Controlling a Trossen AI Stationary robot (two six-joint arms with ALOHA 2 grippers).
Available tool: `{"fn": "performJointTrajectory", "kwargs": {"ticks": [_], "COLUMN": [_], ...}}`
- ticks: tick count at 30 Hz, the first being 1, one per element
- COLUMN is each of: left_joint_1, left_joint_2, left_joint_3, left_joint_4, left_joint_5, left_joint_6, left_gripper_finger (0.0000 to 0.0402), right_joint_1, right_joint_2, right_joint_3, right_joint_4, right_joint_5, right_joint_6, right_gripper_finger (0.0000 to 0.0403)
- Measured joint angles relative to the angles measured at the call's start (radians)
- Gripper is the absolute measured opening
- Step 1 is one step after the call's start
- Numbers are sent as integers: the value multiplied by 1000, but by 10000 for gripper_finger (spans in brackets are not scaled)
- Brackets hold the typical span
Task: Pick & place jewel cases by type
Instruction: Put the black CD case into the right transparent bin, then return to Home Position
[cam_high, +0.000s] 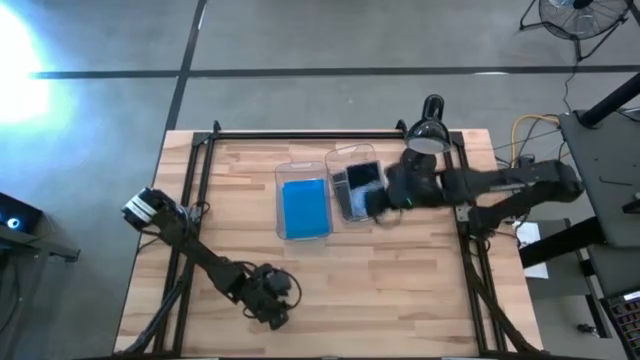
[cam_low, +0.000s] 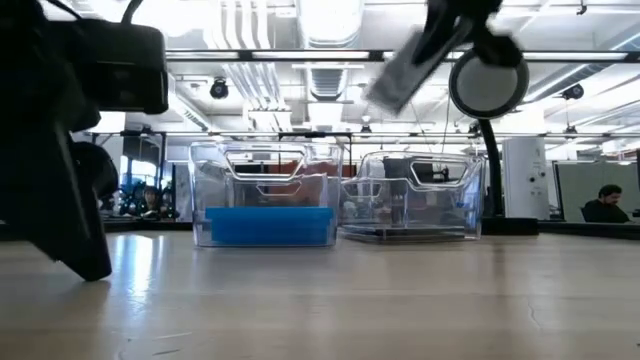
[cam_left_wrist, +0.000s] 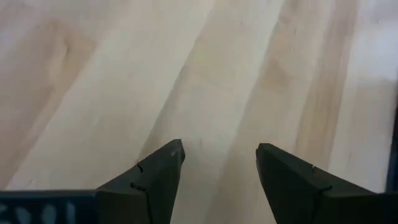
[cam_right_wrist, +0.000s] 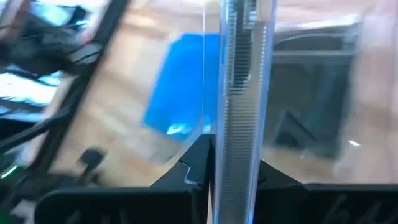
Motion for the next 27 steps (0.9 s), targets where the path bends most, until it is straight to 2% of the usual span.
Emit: {"fn": "performJointTrajectory", "kwargs": {"ticks": [3,6,10,13,16,20,23,25,27], "left_joint_1": [5,8,9,19,37,81,134,172,205], "left_joint_2": [-12,-15,-15,-16,-19,-38,-84,-138,-210], "left_joint_3": [-28,-38,-38,-38,-39,-50,-70,-96,-129], "left_joint_4": [28,37,38,38,37,66,88,98,97], "left_joint_5": [-14,-16,-18,-16,-5,6,38,66,60], "left_joint_6": [-12,-12,-28,-49,-45,10,86,105,109], "left_gripper_finger": [193,193,193,193,193,193,193,193,193], "right_joint_1": [-149,-253,-333,-351,-338,-253,-138,-35,100], "right_joint_2": [39,121,212,238,221,146,86,46,10], "right_joint_3": [-38,-53,-53,-35,13,102,120,104,83], "right_joint_4": [52,101,94,77,-29,-258,-380,-392,-366], "right_joint_5": [-152,-302,-375,-413,-376,-195,-124,-111,-49], "right_joint_6": [-113,-173,-202,-211,-231,-220,-150,-86,-54], "right_gripper_finger": [21,40,97,148,196,245,266,273,276]}}
